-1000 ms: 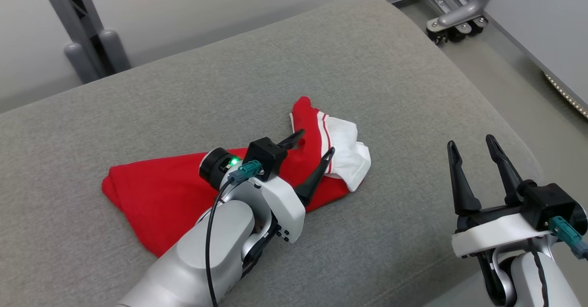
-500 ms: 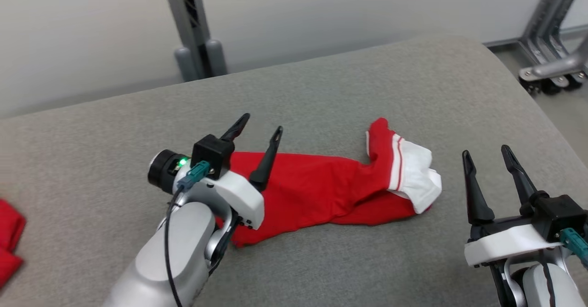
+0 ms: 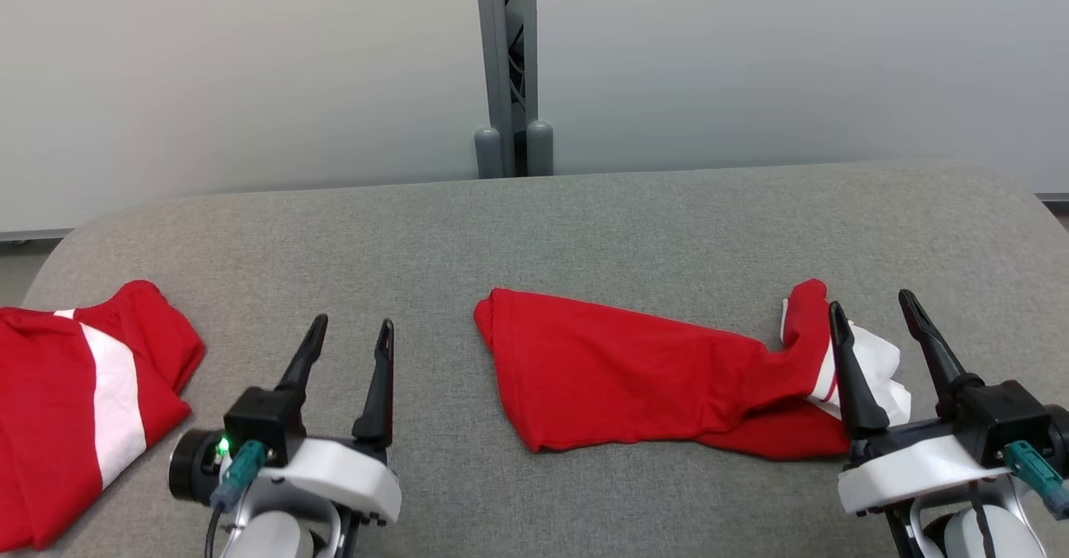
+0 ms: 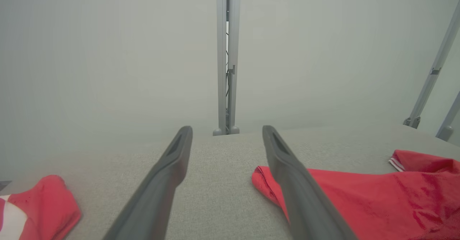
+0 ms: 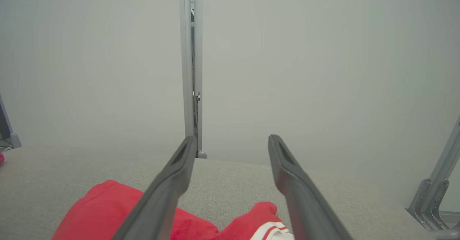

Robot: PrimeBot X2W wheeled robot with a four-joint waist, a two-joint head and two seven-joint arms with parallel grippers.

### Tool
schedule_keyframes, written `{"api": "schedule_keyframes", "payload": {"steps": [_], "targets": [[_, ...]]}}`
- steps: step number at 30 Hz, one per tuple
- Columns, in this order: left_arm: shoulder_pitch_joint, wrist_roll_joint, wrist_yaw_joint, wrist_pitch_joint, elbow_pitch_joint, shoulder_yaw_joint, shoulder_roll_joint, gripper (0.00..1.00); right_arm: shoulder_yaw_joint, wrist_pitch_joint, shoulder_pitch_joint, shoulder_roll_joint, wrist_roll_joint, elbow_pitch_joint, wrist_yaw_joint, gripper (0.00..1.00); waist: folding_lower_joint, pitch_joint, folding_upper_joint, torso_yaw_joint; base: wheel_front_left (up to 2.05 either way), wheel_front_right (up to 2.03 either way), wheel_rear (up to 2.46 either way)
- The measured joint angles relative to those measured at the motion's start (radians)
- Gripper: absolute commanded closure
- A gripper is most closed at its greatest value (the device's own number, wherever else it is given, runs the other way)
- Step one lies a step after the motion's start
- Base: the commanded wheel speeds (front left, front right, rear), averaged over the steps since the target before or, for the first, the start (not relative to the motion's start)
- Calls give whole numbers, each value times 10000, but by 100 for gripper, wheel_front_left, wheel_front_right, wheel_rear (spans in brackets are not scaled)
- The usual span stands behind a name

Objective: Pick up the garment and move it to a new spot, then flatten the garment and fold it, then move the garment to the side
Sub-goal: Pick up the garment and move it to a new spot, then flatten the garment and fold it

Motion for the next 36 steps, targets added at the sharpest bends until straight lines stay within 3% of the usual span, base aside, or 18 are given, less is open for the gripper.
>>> {"api": "schedule_keyframes", "payload": {"steps": [9,19,25,29,36], "targets": [[1825,825,-314,2,-817,1166,-700,0,-153,0,390,-2,-94,255,0,0,0,-226,0,243,0,0,0],[1825,765,-541,0,-798,938,-763,0,-48,0,360,-2,-242,399,0,0,1,-227,0,19,0,0,0],[1532,817,-915,0,40,-82,-775,0,65,0,323,0,-257,384,0,0,0,-72,0,-197,0,0,0],[964,50,-1143,2,1396,-1158,-775,0,25,0,215,-6,88,445,0,0,1,171,0,-414,0,0,0],[-44,38,-1277,2,2993,-2476,-782,0,165,0,19,-6,-6,437,0,0,0,611,0,-839,0,0,0]]}}
